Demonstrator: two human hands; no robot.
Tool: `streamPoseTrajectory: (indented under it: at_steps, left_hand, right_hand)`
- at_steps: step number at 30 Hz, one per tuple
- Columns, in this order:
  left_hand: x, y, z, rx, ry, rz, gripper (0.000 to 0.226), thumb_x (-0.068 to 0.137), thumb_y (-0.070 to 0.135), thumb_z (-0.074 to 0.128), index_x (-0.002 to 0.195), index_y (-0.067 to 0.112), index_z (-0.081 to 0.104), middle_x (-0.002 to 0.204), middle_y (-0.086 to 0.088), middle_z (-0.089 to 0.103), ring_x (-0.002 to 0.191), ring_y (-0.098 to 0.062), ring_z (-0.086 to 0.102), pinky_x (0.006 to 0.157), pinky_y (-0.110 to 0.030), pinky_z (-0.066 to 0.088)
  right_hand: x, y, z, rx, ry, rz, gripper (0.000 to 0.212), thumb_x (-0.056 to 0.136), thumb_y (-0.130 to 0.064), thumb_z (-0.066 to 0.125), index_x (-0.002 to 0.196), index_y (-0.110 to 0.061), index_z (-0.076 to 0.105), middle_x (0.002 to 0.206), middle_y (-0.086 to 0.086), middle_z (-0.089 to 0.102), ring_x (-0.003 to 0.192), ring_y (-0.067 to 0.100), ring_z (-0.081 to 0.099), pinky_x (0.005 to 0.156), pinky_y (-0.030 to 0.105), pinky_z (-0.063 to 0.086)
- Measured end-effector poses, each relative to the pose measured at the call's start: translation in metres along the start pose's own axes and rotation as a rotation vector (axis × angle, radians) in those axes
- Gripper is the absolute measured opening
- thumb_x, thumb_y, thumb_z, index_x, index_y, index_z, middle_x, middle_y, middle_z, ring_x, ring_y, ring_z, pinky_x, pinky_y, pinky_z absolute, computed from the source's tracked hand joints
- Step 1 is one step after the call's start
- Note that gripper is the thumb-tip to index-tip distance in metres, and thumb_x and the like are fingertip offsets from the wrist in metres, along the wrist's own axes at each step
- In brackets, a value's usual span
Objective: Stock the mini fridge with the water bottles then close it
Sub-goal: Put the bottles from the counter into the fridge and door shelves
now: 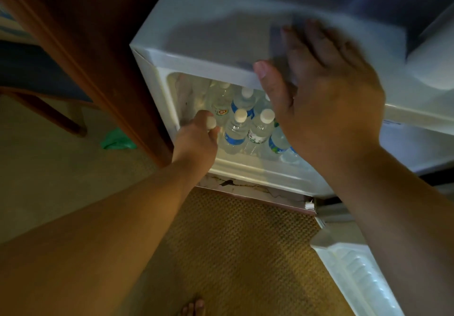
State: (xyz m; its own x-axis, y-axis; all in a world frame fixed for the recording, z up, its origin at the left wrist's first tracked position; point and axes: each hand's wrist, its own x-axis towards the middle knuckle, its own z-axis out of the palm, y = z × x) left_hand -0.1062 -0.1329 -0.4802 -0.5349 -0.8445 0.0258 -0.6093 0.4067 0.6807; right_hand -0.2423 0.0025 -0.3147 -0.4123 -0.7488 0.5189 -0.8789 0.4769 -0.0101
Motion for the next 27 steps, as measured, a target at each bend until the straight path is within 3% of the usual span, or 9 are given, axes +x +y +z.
streamPoseTrajectory:
  at_steps: [5, 13, 17, 21, 24, 27]
  left_hand:
    - [0.022, 0.004, 0.016, 0.041, -0.031, -0.046, 0.022, 0.105, 0.023, 0.057, 0.127, 0.021, 0.059, 0.085, 0.008, 0.051, 0.083, -0.019, 0.054, 0.069, -0.029, 0.042]
    - [0.049, 0.018, 0.027, 0.024, -0.012, -0.153, 0.021, 0.106, 0.025, 0.055, 0.126, 0.022, 0.057, 0.098, -0.003, 0.061, 0.088, -0.021, 0.061, 0.060, -0.023, 0.037]
    - [0.052, 0.020, 0.025, 0.036, -0.029, -0.135, 0.039, 0.104, 0.028, 0.062, 0.142, 0.023, 0.054, 0.116, -0.003, 0.067, 0.107, -0.024, 0.067, 0.078, -0.029, 0.051]
    - [0.042, 0.022, 0.021, 0.087, -0.075, -0.133, 0.066, 0.101, 0.024, 0.068, 0.159, 0.021, 0.035, 0.143, -0.011, 0.058, 0.125, -0.030, 0.061, 0.098, -0.042, 0.055]
    - [0.022, 0.024, 0.012, 0.082, -0.111, -0.166, 0.077, 0.097, 0.010, 0.069, 0.162, 0.020, 0.028, 0.149, -0.014, 0.049, 0.132, -0.033, 0.055, 0.101, -0.043, 0.052]
    - [-0.020, 0.031, -0.007, -0.039, -0.140, -0.175, 0.078, 0.096, 0.005, 0.067, 0.162, 0.022, 0.028, 0.153, -0.011, 0.045, 0.133, -0.031, 0.055, 0.095, -0.031, 0.044]
  right_hand:
    - [-0.001, 0.002, 0.001, -0.020, -0.001, -0.006, 0.080, 0.104, -0.071, 0.014, 0.154, -0.019, 0.049, 0.158, 0.010, 0.047, 0.146, 0.030, 0.044, 0.123, 0.040, 0.028]
    - [-0.001, 0.004, 0.003, -0.011, 0.006, -0.012, 0.077, 0.105, -0.070, 0.018, 0.153, -0.019, 0.050, 0.158, 0.009, 0.048, 0.145, 0.029, 0.045, 0.119, 0.040, 0.032]
    - [0.000, 0.004, 0.002, -0.018, -0.012, -0.002, 0.079, 0.104, -0.071, 0.015, 0.154, -0.019, 0.048, 0.159, 0.009, 0.046, 0.146, 0.029, 0.043, 0.121, 0.040, 0.031]
    - [0.000, 0.002, 0.002, -0.008, -0.010, -0.006, 0.079, 0.104, -0.071, 0.016, 0.153, -0.019, 0.049, 0.158, 0.009, 0.048, 0.146, 0.029, 0.044, 0.121, 0.038, 0.030]
    - [0.002, 0.002, 0.001, -0.006, -0.008, -0.004, 0.079, 0.103, -0.072, 0.017, 0.151, -0.020, 0.052, 0.156, 0.009, 0.049, 0.144, 0.029, 0.046, 0.119, 0.040, 0.033]
    - [0.003, 0.000, -0.005, 0.012, -0.025, 0.005, 0.079, 0.103, -0.071, 0.018, 0.150, -0.018, 0.053, 0.155, 0.011, 0.050, 0.143, 0.031, 0.046, 0.117, 0.041, 0.035]
